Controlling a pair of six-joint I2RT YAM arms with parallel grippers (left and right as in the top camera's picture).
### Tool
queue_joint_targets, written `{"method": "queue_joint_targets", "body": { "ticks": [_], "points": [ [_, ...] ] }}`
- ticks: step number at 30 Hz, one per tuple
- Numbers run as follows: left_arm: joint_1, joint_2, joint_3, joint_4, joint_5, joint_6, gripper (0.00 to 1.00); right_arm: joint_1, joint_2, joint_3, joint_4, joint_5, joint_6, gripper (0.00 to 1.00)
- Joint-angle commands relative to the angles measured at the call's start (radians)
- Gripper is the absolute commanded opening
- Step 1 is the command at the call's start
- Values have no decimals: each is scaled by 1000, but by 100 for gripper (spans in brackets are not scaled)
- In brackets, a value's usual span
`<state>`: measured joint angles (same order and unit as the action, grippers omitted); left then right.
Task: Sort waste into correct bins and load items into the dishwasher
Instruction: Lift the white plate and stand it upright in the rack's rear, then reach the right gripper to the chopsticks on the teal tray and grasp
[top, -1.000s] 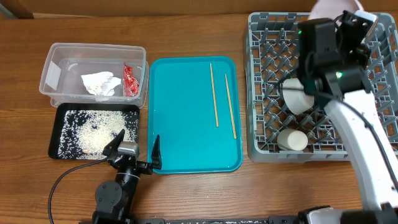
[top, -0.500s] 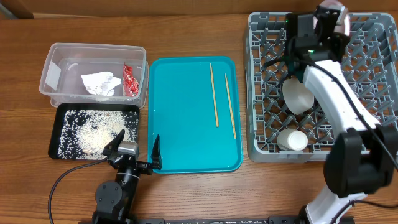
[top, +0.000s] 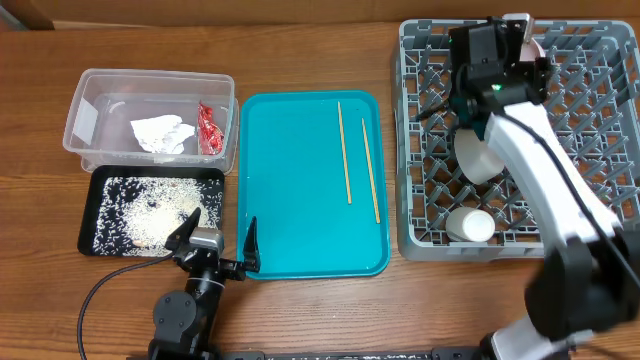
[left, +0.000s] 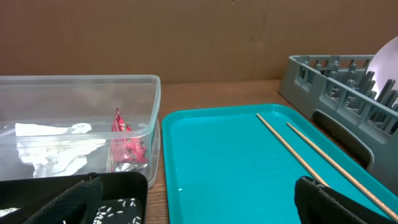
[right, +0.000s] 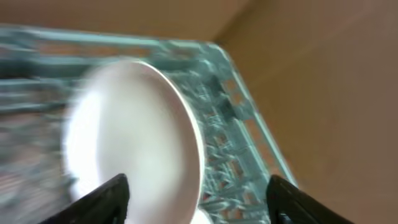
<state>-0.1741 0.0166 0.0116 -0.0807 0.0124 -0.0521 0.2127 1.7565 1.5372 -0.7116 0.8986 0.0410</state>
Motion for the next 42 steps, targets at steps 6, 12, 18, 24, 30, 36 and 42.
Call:
{"method": "queue_joint_targets", "body": {
  "ticks": [6, 12, 18, 24, 30, 36, 42],
  "points": [
    [10, -12, -7, 4, 6, -7, 100, 235, -183, 27, -250, -968, 257, 54],
    [10, -12, -7, 4, 7, -7, 100, 363, -40, -20, -227, -952, 275, 56],
    [10, -12, -7, 4, 6, -7, 100, 381, 148, -21, -183, -750, 332, 54],
    [10, -12, -7, 4, 7, -7, 100, 376, 287, -21, -121, -754, 353, 50],
    [10, -12, -7, 4, 6, -7, 100, 382, 365, -30, -109, -880, 353, 21],
    [10, -12, -7, 4, 6, -7, 100, 402, 365, -34, -124, -893, 355, 20],
    [10, -12, -7, 4, 7, -7, 100, 430, 364, -50, -142, -890, 357, 4]
  ]
}}
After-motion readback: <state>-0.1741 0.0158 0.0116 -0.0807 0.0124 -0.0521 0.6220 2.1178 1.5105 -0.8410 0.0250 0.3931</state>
